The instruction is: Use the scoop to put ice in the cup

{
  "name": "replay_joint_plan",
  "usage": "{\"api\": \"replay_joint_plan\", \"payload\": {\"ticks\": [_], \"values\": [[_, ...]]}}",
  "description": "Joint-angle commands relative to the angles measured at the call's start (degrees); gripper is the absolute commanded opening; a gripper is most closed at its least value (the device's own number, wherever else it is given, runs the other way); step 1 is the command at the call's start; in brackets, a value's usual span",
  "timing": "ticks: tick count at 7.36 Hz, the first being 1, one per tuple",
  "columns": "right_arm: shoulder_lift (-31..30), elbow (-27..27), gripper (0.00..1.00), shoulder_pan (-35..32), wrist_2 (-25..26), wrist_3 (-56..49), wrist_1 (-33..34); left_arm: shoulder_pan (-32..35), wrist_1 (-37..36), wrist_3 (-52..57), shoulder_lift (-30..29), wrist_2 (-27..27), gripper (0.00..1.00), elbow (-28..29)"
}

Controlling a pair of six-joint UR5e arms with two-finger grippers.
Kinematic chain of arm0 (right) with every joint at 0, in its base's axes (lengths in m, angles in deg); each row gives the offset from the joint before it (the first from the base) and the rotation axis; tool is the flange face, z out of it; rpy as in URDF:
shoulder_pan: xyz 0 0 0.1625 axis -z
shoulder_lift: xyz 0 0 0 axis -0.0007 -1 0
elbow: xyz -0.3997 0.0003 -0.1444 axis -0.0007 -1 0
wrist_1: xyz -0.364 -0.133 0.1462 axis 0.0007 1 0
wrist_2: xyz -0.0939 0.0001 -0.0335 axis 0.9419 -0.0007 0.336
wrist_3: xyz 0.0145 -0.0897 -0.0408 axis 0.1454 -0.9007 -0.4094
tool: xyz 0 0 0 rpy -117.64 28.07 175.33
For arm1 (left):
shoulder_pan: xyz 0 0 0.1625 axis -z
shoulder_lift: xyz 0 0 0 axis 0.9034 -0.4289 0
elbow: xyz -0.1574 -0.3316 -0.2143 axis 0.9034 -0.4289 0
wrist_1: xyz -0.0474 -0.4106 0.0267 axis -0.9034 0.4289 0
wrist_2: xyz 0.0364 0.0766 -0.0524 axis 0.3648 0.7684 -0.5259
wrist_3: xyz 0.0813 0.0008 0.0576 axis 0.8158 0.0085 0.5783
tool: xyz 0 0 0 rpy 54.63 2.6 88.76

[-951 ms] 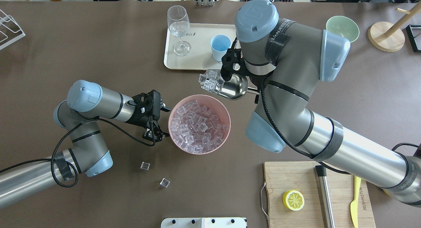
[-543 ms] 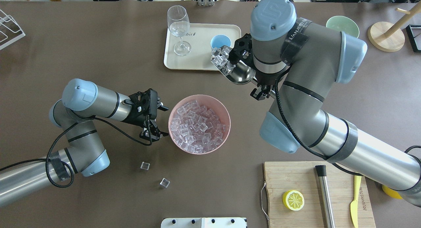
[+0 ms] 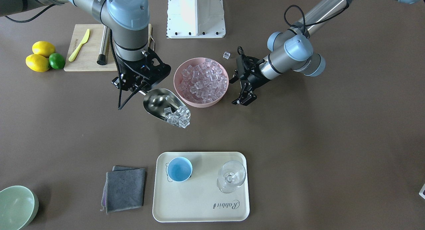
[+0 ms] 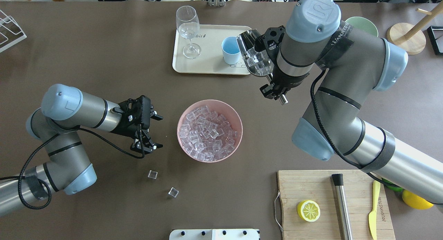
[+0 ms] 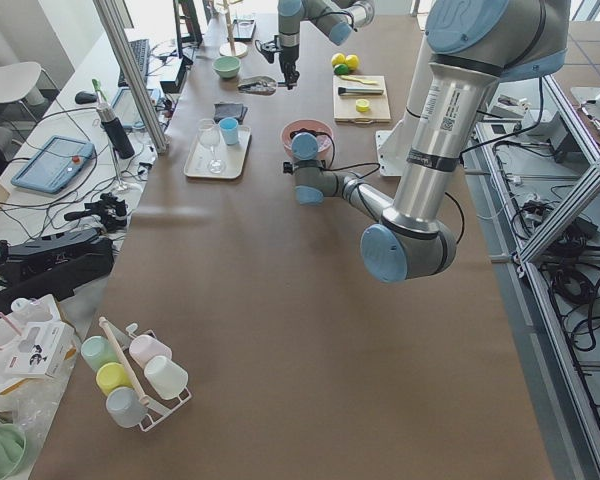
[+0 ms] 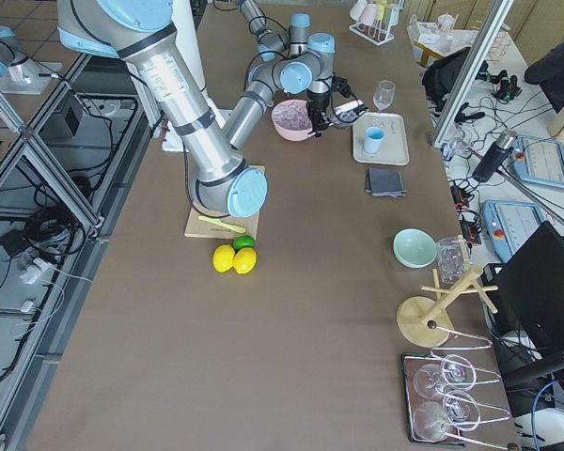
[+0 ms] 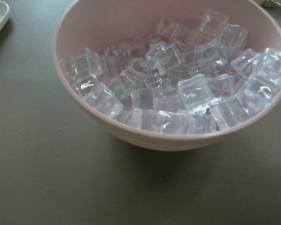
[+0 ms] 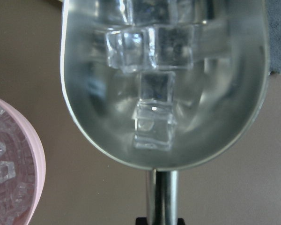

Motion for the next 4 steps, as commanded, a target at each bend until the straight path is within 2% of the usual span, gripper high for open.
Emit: {"api": "replay_joint_plan", "payload": {"ticks": [1,2,4], "values": [[-0.1,-0.4,0.0,-0.7,-0.7,11.8,0.5,0.9,-6.7,0.0,6.6,0.0,0.98,-9.2],[0.1,-1.7,0.0,-0.7,-0.8,17.8,0.0,3.3,-9.4,0.0,9.2,-0.1,0.98,-12.8],[0.3,-3.2,0.0,-0.9,-6.5,18.3,-1.6,8.5,-14.7,0.0,17.5,-0.2,0.98,-18.8]]}}
